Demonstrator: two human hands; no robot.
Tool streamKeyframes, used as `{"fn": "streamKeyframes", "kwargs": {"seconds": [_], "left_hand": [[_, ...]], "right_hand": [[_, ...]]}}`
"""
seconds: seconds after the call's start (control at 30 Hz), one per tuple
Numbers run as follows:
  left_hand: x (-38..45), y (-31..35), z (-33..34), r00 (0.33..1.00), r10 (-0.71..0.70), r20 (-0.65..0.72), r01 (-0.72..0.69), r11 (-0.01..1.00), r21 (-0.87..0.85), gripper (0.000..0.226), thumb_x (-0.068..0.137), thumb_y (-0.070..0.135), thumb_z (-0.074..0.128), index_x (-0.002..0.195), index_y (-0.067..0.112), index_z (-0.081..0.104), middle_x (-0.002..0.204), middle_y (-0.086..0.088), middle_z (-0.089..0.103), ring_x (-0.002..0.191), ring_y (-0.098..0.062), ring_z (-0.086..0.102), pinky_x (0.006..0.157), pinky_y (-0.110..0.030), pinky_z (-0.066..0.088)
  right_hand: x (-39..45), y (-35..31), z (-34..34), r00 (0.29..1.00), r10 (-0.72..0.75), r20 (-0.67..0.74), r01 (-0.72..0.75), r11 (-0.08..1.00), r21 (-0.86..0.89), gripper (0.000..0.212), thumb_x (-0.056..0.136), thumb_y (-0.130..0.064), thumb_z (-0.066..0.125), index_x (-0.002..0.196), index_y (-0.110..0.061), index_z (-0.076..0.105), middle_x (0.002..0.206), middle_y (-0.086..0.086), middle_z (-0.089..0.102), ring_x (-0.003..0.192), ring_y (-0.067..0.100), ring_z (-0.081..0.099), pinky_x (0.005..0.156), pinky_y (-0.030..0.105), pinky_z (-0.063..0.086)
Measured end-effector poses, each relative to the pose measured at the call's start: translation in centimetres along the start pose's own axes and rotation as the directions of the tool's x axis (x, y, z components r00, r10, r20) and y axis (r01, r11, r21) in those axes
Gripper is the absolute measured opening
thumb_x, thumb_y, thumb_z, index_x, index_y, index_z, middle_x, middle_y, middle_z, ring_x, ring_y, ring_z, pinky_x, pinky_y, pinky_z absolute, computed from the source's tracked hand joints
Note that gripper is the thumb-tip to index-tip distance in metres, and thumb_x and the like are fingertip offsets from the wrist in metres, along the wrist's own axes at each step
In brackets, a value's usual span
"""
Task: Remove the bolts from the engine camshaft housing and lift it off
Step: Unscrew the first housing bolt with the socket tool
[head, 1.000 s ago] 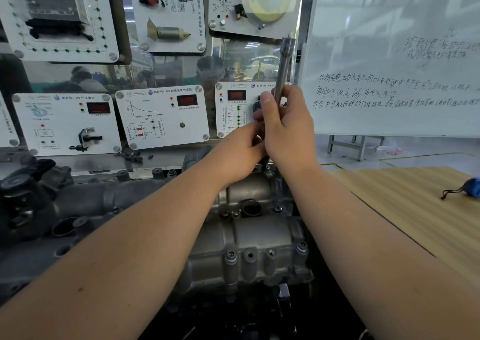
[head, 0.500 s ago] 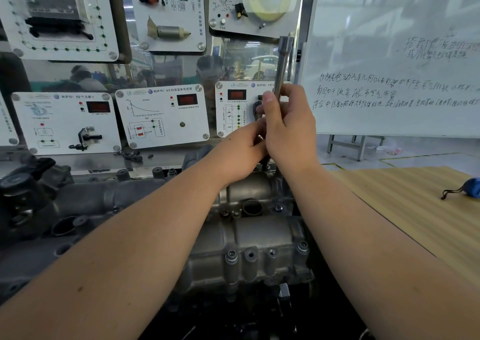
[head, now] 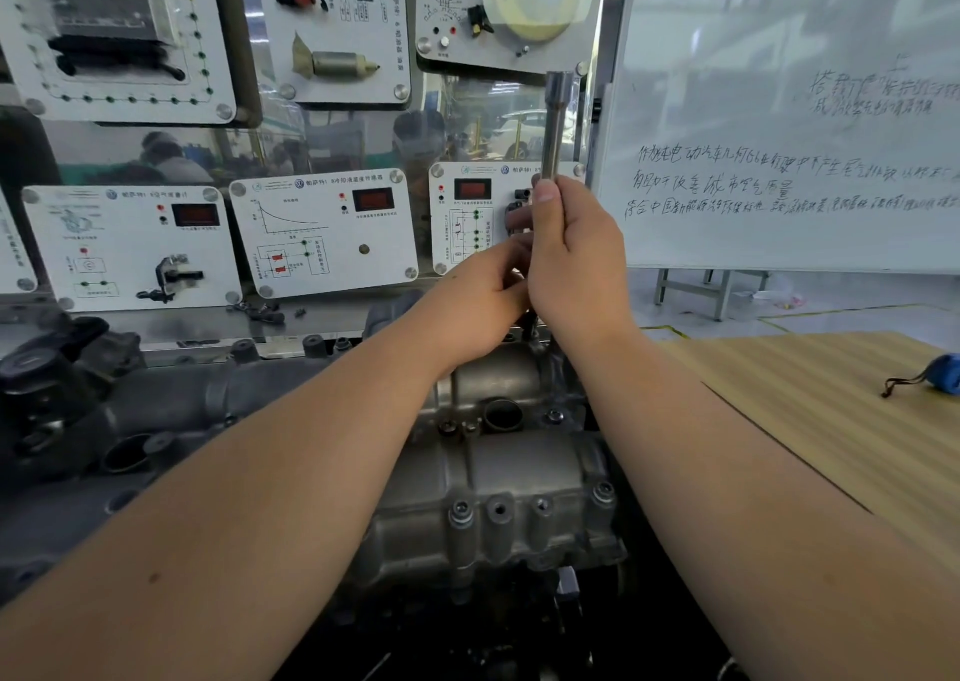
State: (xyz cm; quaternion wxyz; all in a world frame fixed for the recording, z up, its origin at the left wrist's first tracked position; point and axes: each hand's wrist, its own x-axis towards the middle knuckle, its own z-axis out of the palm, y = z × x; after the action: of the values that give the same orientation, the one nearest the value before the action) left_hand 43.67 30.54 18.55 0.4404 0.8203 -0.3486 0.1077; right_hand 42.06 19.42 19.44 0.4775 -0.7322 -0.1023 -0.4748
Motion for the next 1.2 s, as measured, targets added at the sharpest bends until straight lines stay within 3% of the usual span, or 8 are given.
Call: {"fn": "streamKeyframes", "kwargs": {"seconds": [0.1, 0.27, 0.4, 0.6, 0.73, 0.9, 1.07, 1.2], "left_hand": [[0.16, -0.07, 0.01, 1.0, -0.01, -0.004, 0.01, 1.0, -0.001, 0.024, 0.098, 0.019, 0.054, 0.12, 0.025, 0.061, 0.102, -0.001, 0.074, 0.095, -0.023, 0.071, 0.09, -0.054, 0.056], [0.04, -0.02, 0.15, 1.0, -0.001, 0.009, 0.001, 0.999, -0.048, 0.029, 0.1, 0.019, 0.052, 0.127, 0.027, 0.06, 0.107, 0.003, 0.073, 0.098, -0.021, 0.071, 0.093, -0.05, 0.055], [0.15, -0.25, 0.25, 0.999, -0.038, 0.03, 0.04, 0.996, -0.077, 0.029, 0.105, 0.031, 0.046, 0.13, 0.037, 0.059, 0.11, 0.005, 0.074, 0.104, -0.013, 0.069, 0.078, -0.033, 0.048], [0.09, -0.25, 0.13, 1.0, 0.008, 0.02, -0.007, 0.997, -0.072, 0.027, 0.098, 0.022, 0.051, 0.122, 0.028, 0.061, 0.106, -0.005, 0.072, 0.099, -0.03, 0.069, 0.094, -0.056, 0.054], [0.03, -0.16, 0.23, 0.999, 0.025, 0.022, -0.023, 0.997, -0.079, 0.035, 0.094, 0.024, 0.052, 0.128, 0.03, 0.059, 0.109, -0.001, 0.072, 0.1, -0.028, 0.069, 0.094, -0.057, 0.054], [0.12, -0.41, 0.21, 1.0, -0.014, 0.012, 0.015, 0.996, -0.089, 0.023, 0.104, 0.03, 0.048, 0.119, 0.042, 0.061, 0.105, 0.005, 0.075, 0.097, -0.012, 0.071, 0.074, -0.031, 0.05], [0.09, -0.32, 0.11, 1.0, 0.006, 0.013, -0.005, 0.997, -0.079, 0.023, 0.101, 0.02, 0.051, 0.12, 0.026, 0.062, 0.104, -0.009, 0.074, 0.099, -0.031, 0.07, 0.092, -0.056, 0.054], [0.17, -0.47, 0.1, 1.0, -0.009, -0.004, 0.009, 0.997, -0.08, 0.026, 0.093, 0.025, 0.053, 0.117, 0.025, 0.063, 0.101, -0.012, 0.074, 0.094, -0.035, 0.071, 0.088, -0.061, 0.055]], "right_hand": [[-0.08, 0.12, -0.11, 1.0, 0.019, 0.0, -0.019, 0.999, 0.033, 0.019, 0.102, -0.041, 0.05, 0.117, -0.03, 0.052, 0.088, -0.01, 0.073, 0.084, 0.0, 0.067, 0.072, 0.018, 0.05], [0.06, 0.22, -0.2, 0.999, -0.001, -0.036, 0.001, 1.0, -0.012, 0.008, 0.102, -0.033, 0.052, 0.097, -0.028, 0.054, 0.081, -0.013, 0.07, 0.078, 0.001, 0.066, 0.069, 0.019, 0.05], [0.16, 0.17, -0.16, 1.0, 0.016, -0.027, -0.017, 0.999, -0.032, 0.021, 0.106, -0.03, 0.043, 0.099, -0.022, 0.061, 0.091, -0.008, 0.072, 0.084, 0.01, 0.069, 0.078, 0.029, 0.054], [-0.01, 0.02, -0.11, 0.999, 0.029, -0.026, -0.028, 0.999, 0.036, 0.021, 0.103, -0.037, 0.048, 0.112, -0.022, 0.058, 0.085, -0.009, 0.072, 0.083, 0.006, 0.069, 0.074, 0.026, 0.052], [-0.1, 0.04, -0.2, 0.999, 0.013, -0.044, -0.012, 0.999, 0.03, 0.01, 0.101, -0.034, 0.052, 0.107, -0.026, 0.054, 0.086, -0.009, 0.072, 0.081, 0.007, 0.07, 0.075, 0.034, 0.056], [-0.04, -0.14, -0.13, 0.999, -0.02, -0.034, 0.02, 1.0, -0.014, 0.019, 0.105, -0.031, 0.043, 0.095, -0.026, 0.057, 0.093, -0.009, 0.071, 0.083, 0.009, 0.068, 0.072, 0.022, 0.049], [-0.15, -0.16, -0.13, 1.0, 0.02, -0.011, -0.02, 0.999, 0.046, 0.022, 0.104, -0.036, 0.043, 0.105, -0.022, 0.06, 0.088, -0.01, 0.072, 0.084, 0.005, 0.068, 0.077, 0.027, 0.054], [-0.24, -0.16, -0.22, 0.999, 0.024, -0.028, -0.02, 0.995, 0.103, 0.012, 0.099, -0.039, 0.056, 0.105, -0.029, 0.053, 0.079, -0.01, 0.073, 0.08, 0.002, 0.07, 0.077, 0.036, 0.058]]}}
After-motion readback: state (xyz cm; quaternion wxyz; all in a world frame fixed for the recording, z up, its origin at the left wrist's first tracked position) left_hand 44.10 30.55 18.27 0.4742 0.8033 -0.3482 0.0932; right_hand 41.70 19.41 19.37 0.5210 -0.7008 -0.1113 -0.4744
